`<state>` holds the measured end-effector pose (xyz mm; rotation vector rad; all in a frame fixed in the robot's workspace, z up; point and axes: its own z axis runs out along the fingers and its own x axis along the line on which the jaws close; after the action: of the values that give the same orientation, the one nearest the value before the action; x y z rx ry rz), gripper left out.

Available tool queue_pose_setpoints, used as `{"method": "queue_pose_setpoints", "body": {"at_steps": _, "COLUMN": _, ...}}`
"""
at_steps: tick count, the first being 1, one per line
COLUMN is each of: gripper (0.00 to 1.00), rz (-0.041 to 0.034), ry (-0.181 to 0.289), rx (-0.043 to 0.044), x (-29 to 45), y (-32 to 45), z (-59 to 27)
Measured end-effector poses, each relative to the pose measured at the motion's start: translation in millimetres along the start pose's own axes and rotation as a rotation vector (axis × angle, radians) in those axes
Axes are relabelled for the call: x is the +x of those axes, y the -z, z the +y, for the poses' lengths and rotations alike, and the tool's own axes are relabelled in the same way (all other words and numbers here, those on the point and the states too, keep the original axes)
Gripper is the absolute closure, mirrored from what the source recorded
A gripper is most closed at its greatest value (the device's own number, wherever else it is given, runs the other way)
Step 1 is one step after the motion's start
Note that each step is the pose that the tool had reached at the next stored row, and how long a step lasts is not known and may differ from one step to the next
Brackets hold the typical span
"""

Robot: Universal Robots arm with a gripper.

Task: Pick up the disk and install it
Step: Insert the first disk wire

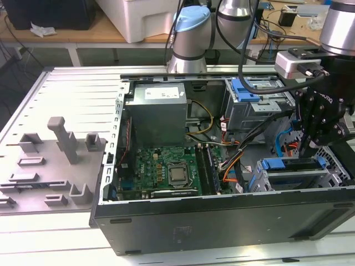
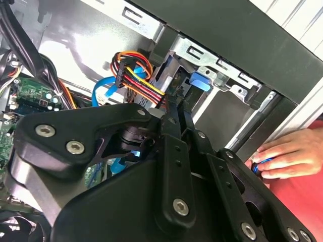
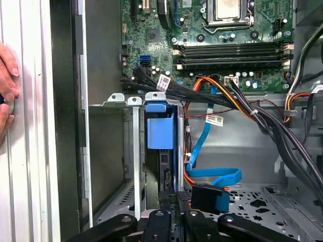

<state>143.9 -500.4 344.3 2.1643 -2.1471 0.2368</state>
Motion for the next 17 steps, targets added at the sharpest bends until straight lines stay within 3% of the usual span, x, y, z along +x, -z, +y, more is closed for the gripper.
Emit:
{"method": "queue_pose_setpoints", "body": {"at_steps": 2, "gripper": 0.83, "rz": -0.0025, "ry": 0.0, "rx": -0.0001, "x": 0.7, "y": -0.1, "z": -0.4}}
{"method": "queue_pose_setpoints", "body": {"at_steps": 5, "gripper": 0.83, "rz": -0.0126, "ry": -0.001, "rx": 0.0, "x": 2.0, "y": -0.5, "z": -1.1}}
{"method": "queue_pose_setpoints", "body": {"at_steps": 17, "gripper": 0.83, "rz": -0.019, "ry": -0.003, "rx": -0.0004, "x": 6.7, "y": -1.5, "z": -1.0}}
